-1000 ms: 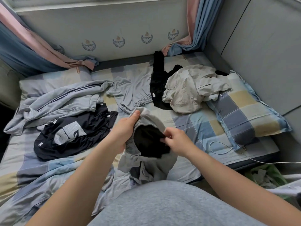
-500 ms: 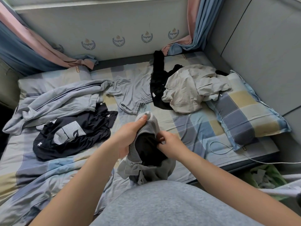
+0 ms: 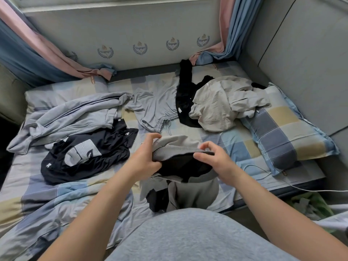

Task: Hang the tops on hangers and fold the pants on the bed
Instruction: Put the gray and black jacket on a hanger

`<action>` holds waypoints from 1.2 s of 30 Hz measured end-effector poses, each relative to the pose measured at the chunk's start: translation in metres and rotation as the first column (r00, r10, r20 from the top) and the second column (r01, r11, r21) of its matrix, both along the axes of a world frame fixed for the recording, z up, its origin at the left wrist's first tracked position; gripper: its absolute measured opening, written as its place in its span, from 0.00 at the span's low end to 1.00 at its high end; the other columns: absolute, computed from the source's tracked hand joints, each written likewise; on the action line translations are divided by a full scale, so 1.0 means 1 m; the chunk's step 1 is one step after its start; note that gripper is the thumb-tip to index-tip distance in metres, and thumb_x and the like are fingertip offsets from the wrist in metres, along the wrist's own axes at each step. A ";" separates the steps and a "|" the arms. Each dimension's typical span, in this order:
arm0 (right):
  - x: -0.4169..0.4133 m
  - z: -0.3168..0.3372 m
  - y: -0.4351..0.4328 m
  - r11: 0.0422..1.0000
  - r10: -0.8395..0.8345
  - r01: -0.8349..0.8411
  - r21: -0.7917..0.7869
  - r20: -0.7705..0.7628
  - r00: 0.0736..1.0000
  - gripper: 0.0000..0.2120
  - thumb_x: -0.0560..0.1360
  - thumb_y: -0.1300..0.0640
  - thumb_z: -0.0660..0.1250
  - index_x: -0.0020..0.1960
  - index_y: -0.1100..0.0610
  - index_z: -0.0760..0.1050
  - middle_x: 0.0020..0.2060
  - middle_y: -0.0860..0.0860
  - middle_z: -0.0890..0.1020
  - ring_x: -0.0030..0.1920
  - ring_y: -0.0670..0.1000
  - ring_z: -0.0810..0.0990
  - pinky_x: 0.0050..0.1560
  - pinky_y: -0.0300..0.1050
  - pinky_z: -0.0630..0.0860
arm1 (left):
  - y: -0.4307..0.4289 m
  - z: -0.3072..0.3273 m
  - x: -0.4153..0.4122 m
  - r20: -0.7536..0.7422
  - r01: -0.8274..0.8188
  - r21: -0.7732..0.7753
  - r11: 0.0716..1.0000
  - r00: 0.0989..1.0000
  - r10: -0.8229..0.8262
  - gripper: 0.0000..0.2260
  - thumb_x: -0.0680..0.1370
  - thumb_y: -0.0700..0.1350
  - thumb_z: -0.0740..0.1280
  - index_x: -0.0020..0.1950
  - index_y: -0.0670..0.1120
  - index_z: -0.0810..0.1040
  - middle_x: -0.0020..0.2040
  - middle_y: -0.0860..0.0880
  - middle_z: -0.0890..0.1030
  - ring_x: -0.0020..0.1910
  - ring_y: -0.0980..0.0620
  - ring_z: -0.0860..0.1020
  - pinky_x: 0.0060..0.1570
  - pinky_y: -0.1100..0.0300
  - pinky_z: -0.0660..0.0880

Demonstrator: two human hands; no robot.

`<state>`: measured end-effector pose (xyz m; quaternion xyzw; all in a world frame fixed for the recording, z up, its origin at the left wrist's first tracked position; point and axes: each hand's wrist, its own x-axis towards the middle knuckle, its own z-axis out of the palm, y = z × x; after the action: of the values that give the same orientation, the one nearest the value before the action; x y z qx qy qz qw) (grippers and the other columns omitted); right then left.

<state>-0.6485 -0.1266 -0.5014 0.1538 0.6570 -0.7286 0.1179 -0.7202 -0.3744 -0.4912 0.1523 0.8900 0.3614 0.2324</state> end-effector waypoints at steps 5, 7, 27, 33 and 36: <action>-0.009 0.035 0.016 0.981 0.078 -0.049 0.188 -0.151 0.985 0.08 0.74 0.67 0.73 0.45 0.55 0.78 0.29 0.44 0.80 0.29 0.41 0.74 0.34 0.30 0.70 | 0.005 -0.011 0.007 -0.257 0.046 0.013 0.999 0.966 -0.041 0.33 0.69 0.27 0.60 0.70 0.52 0.71 0.65 0.50 0.68 0.62 0.47 0.72 0.58 0.49 0.74; -0.013 0.049 0.019 0.958 0.142 -0.085 0.273 -0.196 0.970 0.12 0.73 0.69 0.73 0.48 0.53 0.80 0.38 0.44 0.83 0.38 0.44 0.78 0.42 0.32 0.74 | 0.010 -0.012 0.009 -0.363 0.046 -0.009 0.999 0.931 -0.046 0.30 0.69 0.25 0.60 0.66 0.48 0.75 0.64 0.47 0.71 0.61 0.46 0.73 0.55 0.48 0.76; -0.016 0.090 0.028 0.996 0.075 -0.060 0.063 -0.278 0.958 0.10 0.72 0.65 0.74 0.49 0.52 0.83 0.37 0.51 0.81 0.39 0.49 0.79 0.46 0.41 0.77 | 0.045 -0.045 0.008 -0.076 -0.175 -0.166 0.971 0.983 0.164 0.07 0.77 0.37 0.62 0.47 0.48 0.77 0.46 0.45 0.80 0.43 0.44 0.77 0.37 0.54 0.73; -0.010 0.067 0.042 0.900 -0.039 0.097 0.425 -0.143 0.989 0.09 0.77 0.66 0.70 0.43 0.55 0.83 0.36 0.46 0.84 0.38 0.43 0.80 0.44 0.34 0.76 | 0.029 -0.040 -0.004 0.455 -0.641 0.274 0.717 0.743 0.491 0.08 0.81 0.32 0.56 0.46 0.42 0.70 0.46 0.39 0.79 0.34 0.47 0.83 0.35 0.54 0.82; -0.010 0.059 0.047 0.842 -0.060 0.112 0.528 -0.115 0.992 0.11 0.80 0.62 0.67 0.39 0.58 0.79 0.31 0.46 0.79 0.34 0.42 0.75 0.36 0.32 0.72 | 0.019 -0.034 -0.007 0.466 -0.628 0.327 0.706 0.757 0.457 0.08 0.83 0.35 0.57 0.45 0.44 0.69 0.40 0.43 0.78 0.33 0.51 0.81 0.33 0.57 0.77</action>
<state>-0.6588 -0.0798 -0.4419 0.1757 0.8307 -0.5282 0.0068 -0.7276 -0.3552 -0.5248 -0.1370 0.7243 0.6373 0.2247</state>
